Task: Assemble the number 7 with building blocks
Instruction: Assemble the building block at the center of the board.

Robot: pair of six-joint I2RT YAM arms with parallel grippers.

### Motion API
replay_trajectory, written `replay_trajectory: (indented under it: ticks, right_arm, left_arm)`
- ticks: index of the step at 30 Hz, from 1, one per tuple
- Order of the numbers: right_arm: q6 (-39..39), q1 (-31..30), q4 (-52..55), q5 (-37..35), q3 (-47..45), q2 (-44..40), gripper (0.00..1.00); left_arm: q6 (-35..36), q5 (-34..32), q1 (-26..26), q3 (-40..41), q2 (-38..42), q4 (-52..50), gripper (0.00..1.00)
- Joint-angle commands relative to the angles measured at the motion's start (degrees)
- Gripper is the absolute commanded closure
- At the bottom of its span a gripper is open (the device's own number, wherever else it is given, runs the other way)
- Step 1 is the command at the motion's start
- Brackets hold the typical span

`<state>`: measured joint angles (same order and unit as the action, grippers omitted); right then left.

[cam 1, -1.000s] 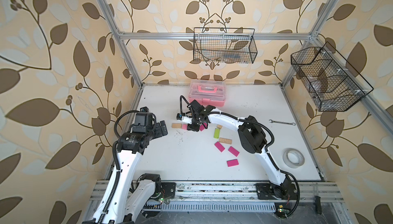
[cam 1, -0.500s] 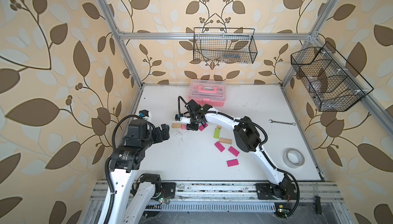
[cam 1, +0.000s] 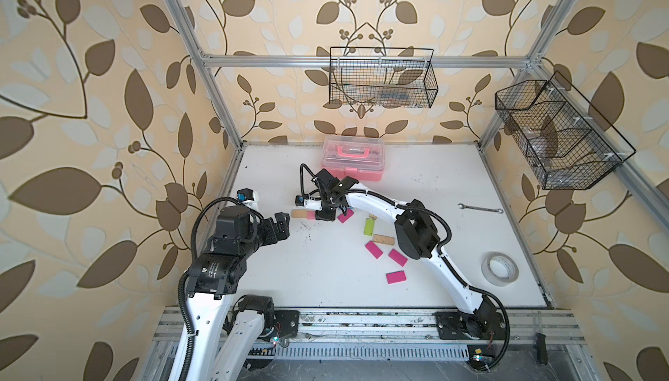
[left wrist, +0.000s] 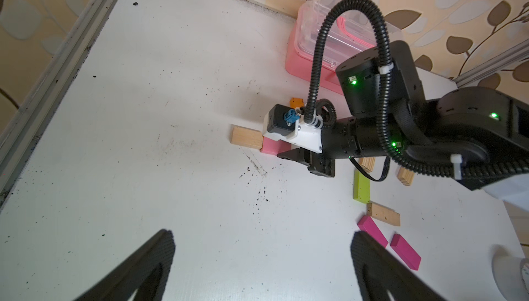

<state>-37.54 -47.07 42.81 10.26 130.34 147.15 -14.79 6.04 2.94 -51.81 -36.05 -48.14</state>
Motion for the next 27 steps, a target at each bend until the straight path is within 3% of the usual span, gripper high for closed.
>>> replay_trajectory:
  ticks: [1,9,27]
  right_arm:
    - [-2.17,-0.57,1.93,0.32,1.67,1.38,0.65]
    - [-0.74,-0.83,0.81,-0.46,2.66,1.98,0.62]
    - [-2.36,-0.30,0.26,2.05,3.46,2.58,0.71]
  left_arm:
    - [1.10,0.81,-0.23,0.22,-0.15,1.73,0.01]
    - [1.08,0.84,-0.27,0.20,0.01,1.73,0.01]
    - [1.31,1.34,-0.25,0.22,-0.07,1.91,0.01]
